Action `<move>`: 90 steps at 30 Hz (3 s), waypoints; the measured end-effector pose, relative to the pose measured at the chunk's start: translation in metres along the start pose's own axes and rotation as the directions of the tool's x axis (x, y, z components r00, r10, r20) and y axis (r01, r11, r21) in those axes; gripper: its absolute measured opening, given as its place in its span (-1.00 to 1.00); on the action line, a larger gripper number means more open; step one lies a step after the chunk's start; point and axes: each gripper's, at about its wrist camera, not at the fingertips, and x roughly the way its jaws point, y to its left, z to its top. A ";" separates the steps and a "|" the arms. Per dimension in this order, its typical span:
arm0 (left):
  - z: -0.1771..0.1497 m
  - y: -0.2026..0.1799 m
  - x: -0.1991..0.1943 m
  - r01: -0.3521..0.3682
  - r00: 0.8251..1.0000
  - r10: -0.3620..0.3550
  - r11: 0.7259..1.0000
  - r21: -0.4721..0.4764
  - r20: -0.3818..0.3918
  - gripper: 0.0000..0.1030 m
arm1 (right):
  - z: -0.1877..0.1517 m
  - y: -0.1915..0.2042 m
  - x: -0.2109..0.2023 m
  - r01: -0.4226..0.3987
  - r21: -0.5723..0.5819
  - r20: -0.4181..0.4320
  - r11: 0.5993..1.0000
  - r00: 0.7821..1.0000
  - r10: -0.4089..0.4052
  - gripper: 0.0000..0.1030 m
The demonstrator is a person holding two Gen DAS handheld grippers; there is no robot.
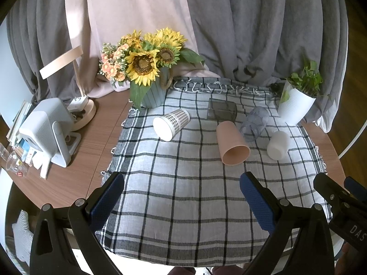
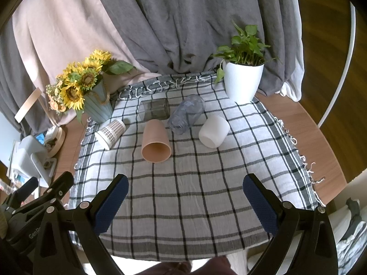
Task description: Flip cup upside down
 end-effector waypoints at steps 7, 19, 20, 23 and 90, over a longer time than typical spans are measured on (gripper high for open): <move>0.000 0.000 0.000 0.000 1.000 0.000 1.000 0.000 -0.001 1.00 | 0.000 0.000 0.000 0.000 0.000 -0.001 1.000 1.000 0.000 0.95; -0.002 -0.001 0.001 -0.001 1.000 0.001 1.000 0.002 -0.008 1.00 | -0.002 -0.002 0.001 -0.001 0.000 -0.004 1.000 1.000 0.001 0.95; -0.003 -0.001 0.001 -0.001 1.000 0.001 1.000 0.002 -0.007 1.00 | -0.001 0.000 0.000 0.000 0.000 -0.004 1.000 1.000 0.000 0.95; -0.002 0.000 0.001 0.001 1.000 -0.001 1.000 0.004 -0.008 1.00 | -0.001 0.000 0.001 0.000 0.000 -0.004 1.000 1.000 0.000 0.95; 0.151 -0.040 0.182 0.080 0.974 -0.066 0.995 0.054 -0.218 1.00 | 0.164 -0.013 0.212 -0.086 0.232 -0.263 0.969 0.953 0.147 0.87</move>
